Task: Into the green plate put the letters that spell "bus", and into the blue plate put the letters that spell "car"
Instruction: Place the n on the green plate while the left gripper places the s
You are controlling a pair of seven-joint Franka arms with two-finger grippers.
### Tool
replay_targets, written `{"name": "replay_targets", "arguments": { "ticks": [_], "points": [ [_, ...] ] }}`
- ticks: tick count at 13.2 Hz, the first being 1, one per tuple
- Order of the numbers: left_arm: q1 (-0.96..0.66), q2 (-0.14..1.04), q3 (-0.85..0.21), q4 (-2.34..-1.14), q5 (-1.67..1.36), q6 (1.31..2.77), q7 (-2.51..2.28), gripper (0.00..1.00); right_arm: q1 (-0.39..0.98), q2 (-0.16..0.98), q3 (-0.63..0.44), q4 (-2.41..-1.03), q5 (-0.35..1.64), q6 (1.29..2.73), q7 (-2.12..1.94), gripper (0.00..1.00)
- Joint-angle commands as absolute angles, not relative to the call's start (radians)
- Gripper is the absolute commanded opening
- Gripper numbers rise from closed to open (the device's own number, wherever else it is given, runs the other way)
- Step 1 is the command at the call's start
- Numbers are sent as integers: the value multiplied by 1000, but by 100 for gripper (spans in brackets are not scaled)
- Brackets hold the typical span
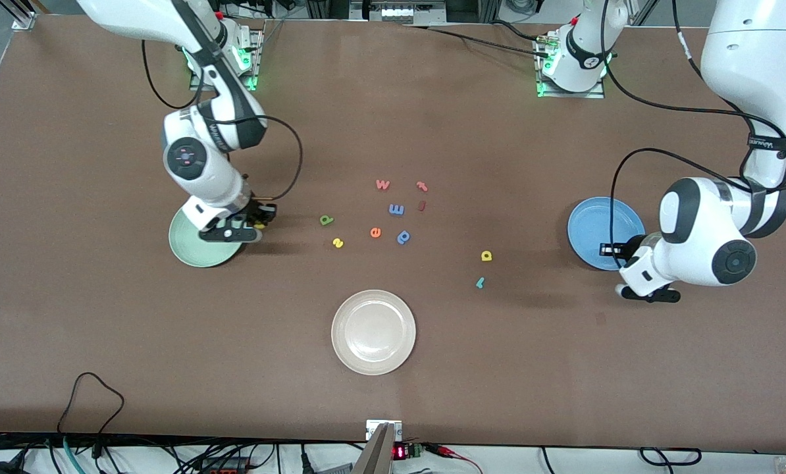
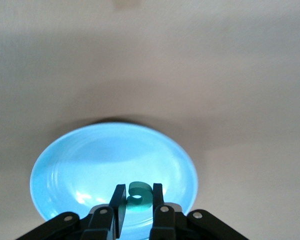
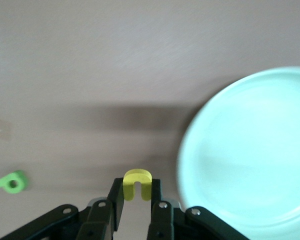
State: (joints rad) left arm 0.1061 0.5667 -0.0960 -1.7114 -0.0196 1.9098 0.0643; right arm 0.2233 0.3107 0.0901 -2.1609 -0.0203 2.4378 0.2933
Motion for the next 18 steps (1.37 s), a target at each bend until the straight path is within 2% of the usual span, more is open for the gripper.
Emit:
{"name": "replay_targets", "arguments": {
  "ticks": [1,3,5,6,7,8,9,10,11,13,14,17,18],
  "points": [
    [113,546,-106,-1819,-23,1988,83,9,163,313,72,-2168,-31,2430,146,3],
    [114,551,-106,-1883,-23,2058,83,16,131,328,45,-2168,-31,2433,57,3],
    [114,549,-106,-1881,-23,2049,77,79,112,359,35,-2169,-31,2450,38,7],
    [112,535,-107,-1867,-23,2019,83,100,104,371,34,-2171,-31,2457,31,14],
    [103,529,-109,-1833,-23,1987,81,100,94,380,34,-2171,-31,2460,12,22],
    [83,529,-118,-1785,-23,1949,81,100,84,383,32,-2171,-31,2468,-9,46],
    [71,531,-136,-1745,-23,1931,77,100,84,387,32,-2171,-31,2470,-12,81],
    [57,535,-164,-1714,-21,1931,80,100,87,384,32,-2171,-31,2468,-2,96],
    [45,548,-188,-1692,-26,1937,81,100,92,377,34,-2171,-25,2465,11,100],
    [6,612,-254,-1634,-28,1947,65,87,109,361,43,-2171,-23,2461,53,100],
    [-26,642,-258,-1608,-29,1962,60,78,130,354,48,-2172,-23,2459,93,100],
    [-104,686,-258,-1611,-44,2043,-58,68,173,350,129,-2174,-21,2459,277,100],
    [-119,695,-258,-1614,-44,2060,-105,65,189,351,158,-2171,-23,2462,343,96]
  ]
}}
